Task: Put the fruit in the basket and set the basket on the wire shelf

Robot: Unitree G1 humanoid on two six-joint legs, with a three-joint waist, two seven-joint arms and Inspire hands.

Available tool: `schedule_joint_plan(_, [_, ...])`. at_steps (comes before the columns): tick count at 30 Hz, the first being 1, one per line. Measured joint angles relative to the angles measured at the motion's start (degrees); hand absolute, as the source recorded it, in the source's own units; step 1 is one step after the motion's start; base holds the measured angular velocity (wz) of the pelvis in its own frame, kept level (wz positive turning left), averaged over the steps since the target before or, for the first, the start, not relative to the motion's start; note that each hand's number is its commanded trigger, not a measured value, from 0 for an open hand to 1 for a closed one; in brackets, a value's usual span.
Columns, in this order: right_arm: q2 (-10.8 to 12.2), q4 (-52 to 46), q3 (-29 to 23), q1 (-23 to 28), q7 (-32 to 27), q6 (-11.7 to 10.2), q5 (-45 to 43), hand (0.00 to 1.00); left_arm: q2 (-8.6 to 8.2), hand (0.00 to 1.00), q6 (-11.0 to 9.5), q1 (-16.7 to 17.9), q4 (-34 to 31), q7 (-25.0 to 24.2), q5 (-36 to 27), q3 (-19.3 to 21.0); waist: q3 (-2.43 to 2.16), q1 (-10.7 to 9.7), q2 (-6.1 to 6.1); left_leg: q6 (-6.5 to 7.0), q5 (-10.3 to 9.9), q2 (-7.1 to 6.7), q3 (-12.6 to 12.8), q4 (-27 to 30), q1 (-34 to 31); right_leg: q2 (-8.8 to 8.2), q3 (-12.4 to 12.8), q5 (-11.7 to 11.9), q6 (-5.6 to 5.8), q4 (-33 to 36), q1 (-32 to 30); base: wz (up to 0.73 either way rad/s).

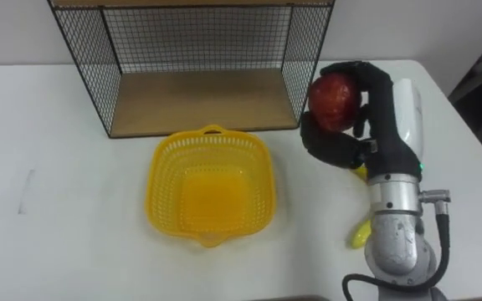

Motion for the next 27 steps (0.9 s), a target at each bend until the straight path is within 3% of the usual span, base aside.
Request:
schedule_joint_plan(3, [0.0, 0.01, 3.11, -0.01, 2.44, 0.01, 0.93, 1.0, 0.09, 0.0, 0.0, -0.72, 0.08, -0.1, 0.02, -0.93, 0.08, 0.94, -0.1, -0.09, 0.07, 0.04, -0.06, -0.04, 0.32, 0.05, 0.01, 0.0, 0.0, -0.06, 0.01, 0.0])
schedule_joint_plan(9, [0.05, 0.54, 6.89, -0.19, 8.85, 1.08, 1.07, 1.0, 0.25, 0.0, 0.3, -1.14, 0.08, -0.13, 0.05, -1.82, 0.33, 1.99, -1.6, -0.08, 0.06, 0.05, -0.25, -0.05, -0.34, 0.13, 0.37, 0.06, -0.1, 0.02, 0.0, 0.0])
schedule_joint_plan(16, [0.29, 0.58, 8.78, -0.19, 11.18, 1.76, 0.3, 1.0, 0.4, 0.0, 0.57, -1.45, -0.2, 0.17, 0.05, -3.03, 0.26, 2.7, -1.49, -0.08, 0.05, 0.08, -0.95, 0.38, -1.2, 0.15, -0.15, 0.08, -0.11, -0.03, -0.64, 0.04])
schedule_joint_plan(17, [0.3, 0.58, 9.59, -0.19, 11.55, 1.76, 0.15, 0.71, 0.4, 0.0, 0.57, -1.43, -0.22, 0.17, 0.06, -3.22, 0.29, 2.9, -1.37, -0.08, 0.05, 0.11, -1.03, 0.54, -1.38, 0.17, -0.2, 0.08, -0.11, -0.03, -0.73, 0.04])
schedule_joint_plan(18, [0.29, 0.63, 10.2, -0.18, 11.96, 1.76, 0.17, 0.16, 0.41, 0.0, 0.57, -1.45, -0.25, 0.17, 0.06, -3.24, 0.35, 2.92, -1.28, -0.08, 0.05, 0.12, -1.24, 0.89, -1.7, 0.16, -0.28, 0.08, -0.12, -0.03, -0.89, 0.04])
schedule_joint_plan(19, [0.28, 0.64, 10.47, -0.18, 12.24, 1.76, 0.17, 0.0, 0.4, 0.0, 0.56, -1.52, -0.28, 0.16, 0.05, -3.26, 0.37, 2.91, -1.26, -0.08, 0.05, 0.12, -1.25, 0.96, -1.83, 0.16, -0.28, 0.08, -0.12, -0.04, -0.97, 0.04])
schedule_joint_plan(23, [0.28, 0.68, 11.91, -0.17, 13.58, 1.76, 0.19, 0.0, 0.4, 0.0, 0.46, -2.01, -0.51, 0.12, 0.07, -3.45, 0.61, 3.5, -0.88, -0.08, 0.05, 0.11, -1.29, 1.0, -2.12, 0.14, -0.33, 0.09, -0.13, -0.07, -1.16, 0.0])
schedule_joint_plan(27, [0.26, 0.68, 11.77, -0.2, 13.61, 1.76, 0.17, 0.0, 0.38, 0.0, 0.47, -2.54, -0.59, 0.09, 0.07, -3.53, 0.55, 3.47, -0.81, -0.08, 0.05, 0.11, -1.45, 0.93, -2.21, 0.17, -0.44, 0.09, -0.13, -0.05, -1.14, 0.0])
